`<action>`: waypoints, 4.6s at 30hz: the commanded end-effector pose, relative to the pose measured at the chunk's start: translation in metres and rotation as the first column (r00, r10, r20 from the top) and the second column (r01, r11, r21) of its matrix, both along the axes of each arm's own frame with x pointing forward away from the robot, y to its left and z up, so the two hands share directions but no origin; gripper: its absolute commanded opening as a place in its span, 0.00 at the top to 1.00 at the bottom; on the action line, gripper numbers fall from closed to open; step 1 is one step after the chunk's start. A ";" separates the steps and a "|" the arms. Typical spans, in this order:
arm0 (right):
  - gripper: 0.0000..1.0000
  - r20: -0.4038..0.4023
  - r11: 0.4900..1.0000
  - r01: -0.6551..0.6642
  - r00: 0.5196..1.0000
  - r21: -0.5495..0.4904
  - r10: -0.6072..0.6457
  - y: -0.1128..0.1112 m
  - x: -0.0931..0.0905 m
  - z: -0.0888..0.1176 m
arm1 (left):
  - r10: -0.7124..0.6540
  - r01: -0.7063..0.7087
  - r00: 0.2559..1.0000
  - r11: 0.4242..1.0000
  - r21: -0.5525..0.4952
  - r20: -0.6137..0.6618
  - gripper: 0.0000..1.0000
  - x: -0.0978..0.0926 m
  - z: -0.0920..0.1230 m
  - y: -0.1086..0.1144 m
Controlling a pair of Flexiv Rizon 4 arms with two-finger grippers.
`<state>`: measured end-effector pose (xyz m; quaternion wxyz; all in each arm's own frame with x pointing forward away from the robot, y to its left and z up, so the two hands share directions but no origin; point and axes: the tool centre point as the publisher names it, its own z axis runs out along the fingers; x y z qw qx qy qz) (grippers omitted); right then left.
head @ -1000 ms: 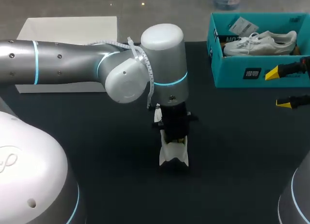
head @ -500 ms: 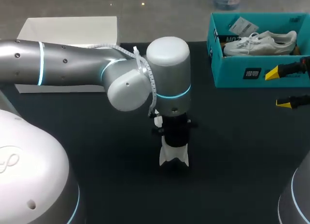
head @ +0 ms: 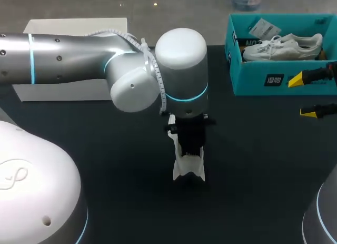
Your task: Take the shoe out of the shoebox, open the shoe tongue, remove and reinsert the insole, then place the shoe into the shoebox
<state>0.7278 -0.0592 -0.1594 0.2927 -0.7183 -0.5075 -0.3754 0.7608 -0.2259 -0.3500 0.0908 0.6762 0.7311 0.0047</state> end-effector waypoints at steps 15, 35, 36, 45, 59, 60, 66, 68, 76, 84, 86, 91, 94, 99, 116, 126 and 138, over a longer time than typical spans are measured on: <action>0.00 -0.001 1.000 0.001 1.000 -0.002 -0.001 0.001 0.000 0.000 | -0.023 0.015 0.990 0.998 0.059 0.137 0.55 0.006 0.015 0.004; 0.00 -0.001 1.000 0.001 1.000 -0.002 -0.001 0.001 0.000 0.000 | -0.027 0.015 0.993 0.995 0.100 0.112 0.09 0.015 0.007 0.005; 0.00 -0.001 1.000 0.001 1.000 -0.002 -0.001 0.001 0.000 0.000 | -0.025 0.014 0.994 0.994 0.105 0.108 0.07 0.016 0.007 0.005; 0.00 -0.001 1.000 0.001 1.000 -0.002 -0.001 0.001 0.000 0.000 | -0.016 0.004 0.994 0.993 0.117 0.105 0.00 0.024 0.009 0.002; 0.00 -0.001 1.000 0.001 1.000 -0.002 -0.001 0.001 0.000 0.000 | 0.016 -0.030 0.995 0.990 0.138 0.103 0.00 0.043 0.009 0.002; 0.00 -0.001 1.000 0.001 1.000 -0.002 -0.001 0.001 0.000 0.000 | 0.018 -0.033 0.994 0.990 0.138 0.104 0.00 0.044 0.010 0.003; 0.00 -0.001 1.000 0.001 1.000 -0.002 -0.001 0.001 0.000 0.000 | 0.036 -0.051 0.994 0.989 0.142 0.104 0.12 0.050 0.011 0.008; 0.00 -0.001 1.000 0.001 1.000 -0.002 -0.001 0.001 0.000 0.000 | 0.040 -0.054 0.994 0.988 0.142 0.104 0.12 0.051 0.012 0.009; 0.00 -0.001 1.000 0.001 1.000 -0.002 -0.001 0.001 0.000 0.000 | 0.054 -0.070 0.993 0.986 0.150 0.108 0.00 0.058 0.023 0.018; 0.00 -0.001 1.000 0.001 1.000 -0.002 -0.001 0.001 0.000 0.000 | 0.045 -0.070 0.988 0.983 0.168 0.149 0.58 0.072 0.041 0.023; 0.00 -0.001 1.000 0.001 1.000 -0.002 -0.001 0.001 0.000 0.000 | 0.045 -0.072 0.986 0.984 0.165 0.163 0.92 0.077 0.046 0.021; 0.00 -0.001 1.000 0.001 1.000 -0.002 -0.001 0.001 0.000 0.000 | 0.036 -0.064 0.983 0.987 0.148 0.182 1.00 0.090 0.056 0.009; 0.00 -0.001 1.000 0.001 1.000 -0.002 -0.001 0.001 0.000 0.000 | 0.024 -0.048 0.984 0.990 0.135 0.174 1.00 0.095 0.057 0.004; 0.00 -0.001 1.000 0.001 1.000 -0.002 -0.001 0.001 0.000 0.000 | -0.009 -0.009 0.994 0.987 0.161 0.110 1.00 0.094 0.050 0.001; 0.00 -0.001 1.000 0.001 1.000 -0.002 -0.001 0.001 0.000 0.000 | 0.003 0.011 0.998 0.978 0.206 -0.067 1.00 0.052 0.031 0.022; 0.00 -0.001 1.000 0.001 1.000 -0.002 -0.001 0.001 0.000 0.000 | -0.021 0.034 0.998 0.974 0.223 -0.059 1.00 0.041 0.043 0.023; 0.00 -0.001 1.000 0.001 1.000 -0.002 -0.001 0.001 0.000 0.000 | 0.102 -0.093 0.994 0.966 0.241 -0.025 1.00 0.031 0.032 0.020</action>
